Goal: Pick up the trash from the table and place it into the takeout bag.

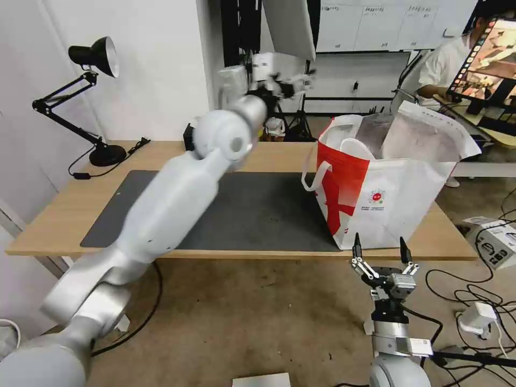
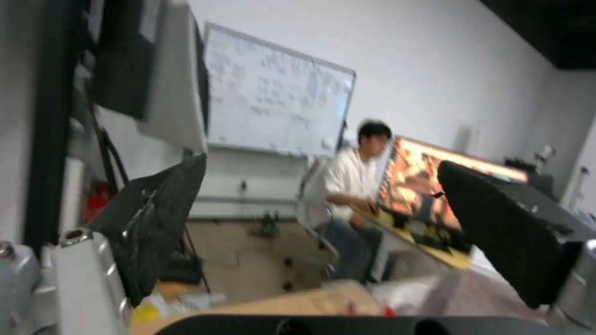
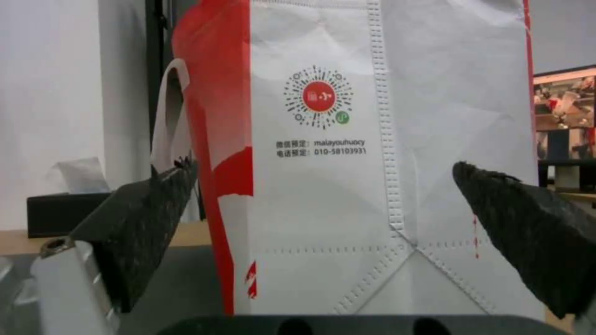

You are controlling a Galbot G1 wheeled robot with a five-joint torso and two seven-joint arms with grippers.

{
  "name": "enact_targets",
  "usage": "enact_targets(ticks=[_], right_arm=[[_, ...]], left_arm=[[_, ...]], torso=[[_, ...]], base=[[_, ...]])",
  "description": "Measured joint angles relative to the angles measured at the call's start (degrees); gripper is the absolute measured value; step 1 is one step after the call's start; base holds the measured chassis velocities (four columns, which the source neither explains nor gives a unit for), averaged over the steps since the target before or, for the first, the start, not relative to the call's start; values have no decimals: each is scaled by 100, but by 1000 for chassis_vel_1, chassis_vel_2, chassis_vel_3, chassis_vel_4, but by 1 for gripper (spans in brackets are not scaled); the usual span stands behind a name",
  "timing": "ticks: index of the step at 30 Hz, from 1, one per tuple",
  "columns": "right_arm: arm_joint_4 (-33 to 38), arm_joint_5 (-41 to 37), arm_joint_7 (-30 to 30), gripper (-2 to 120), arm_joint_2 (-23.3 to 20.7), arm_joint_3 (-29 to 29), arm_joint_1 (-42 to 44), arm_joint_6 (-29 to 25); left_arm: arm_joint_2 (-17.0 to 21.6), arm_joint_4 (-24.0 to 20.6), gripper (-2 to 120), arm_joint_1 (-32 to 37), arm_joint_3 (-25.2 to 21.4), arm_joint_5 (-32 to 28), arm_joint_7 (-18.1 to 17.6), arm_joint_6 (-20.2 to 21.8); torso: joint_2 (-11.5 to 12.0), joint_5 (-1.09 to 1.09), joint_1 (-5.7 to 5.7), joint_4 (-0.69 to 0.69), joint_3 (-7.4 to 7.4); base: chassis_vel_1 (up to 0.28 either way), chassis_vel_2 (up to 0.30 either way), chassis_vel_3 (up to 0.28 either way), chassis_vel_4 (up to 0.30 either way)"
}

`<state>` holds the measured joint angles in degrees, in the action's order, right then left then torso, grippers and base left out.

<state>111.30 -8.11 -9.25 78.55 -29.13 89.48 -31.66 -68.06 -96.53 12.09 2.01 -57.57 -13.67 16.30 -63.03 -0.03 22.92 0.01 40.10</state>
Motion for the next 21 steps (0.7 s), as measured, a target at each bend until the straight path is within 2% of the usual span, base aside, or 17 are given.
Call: enact_targets(ticks=[2,5,6,9,10,12,17,18,21], right_arm=[[0,1,1,100,-9,3,-13,6],[-5,6,7,100,-39,20,-45,27],[-5,6,7,100,-39,20,-45,27],[-19,17,13,100,-73,34,-89,43],[-19,17,13,100,-73,34,-89,43],[-22,28,15,100,-86,55,-117,50],[2,55,20,100,-96,127,-149,73],[2,55,20,100,-96,127,-149,73],[30,63,23,100,-107,161,-161,85]], left_arm=[[129,-144,100,168,-172,49,51,-78],[448,-584,100,748,-625,126,112,-212],[448,-584,100,748,-625,126,112,-212],[695,-980,100,1452,-983,210,183,-381],[695,-980,100,1452,-983,210,183,-381],[786,-1217,100,1952,-1204,324,215,-481],[694,-1548,100,2870,-1751,674,410,-650],[694,-1548,100,2870,-1751,674,410,-650],[473,-1767,100,3632,-2300,954,647,-764]], torso=[[0,0,0,0,0],[0,0,0,-1,0],[0,0,0,-1,0],[0,1,0,-1,0],[0,1,0,-1,0],[0,1,0,-1,0],[1,3,0,-1,0],[1,3,0,-1,0],[1,3,0,-3,-1]], base=[[0,0,0,0],[0,0,0,0],[0,0,0,0],[0,0,0,0],[0,0,0,0],[0,0,0,0],[0,0,0,0],[0,0,0,0],[0,0,0,0]])
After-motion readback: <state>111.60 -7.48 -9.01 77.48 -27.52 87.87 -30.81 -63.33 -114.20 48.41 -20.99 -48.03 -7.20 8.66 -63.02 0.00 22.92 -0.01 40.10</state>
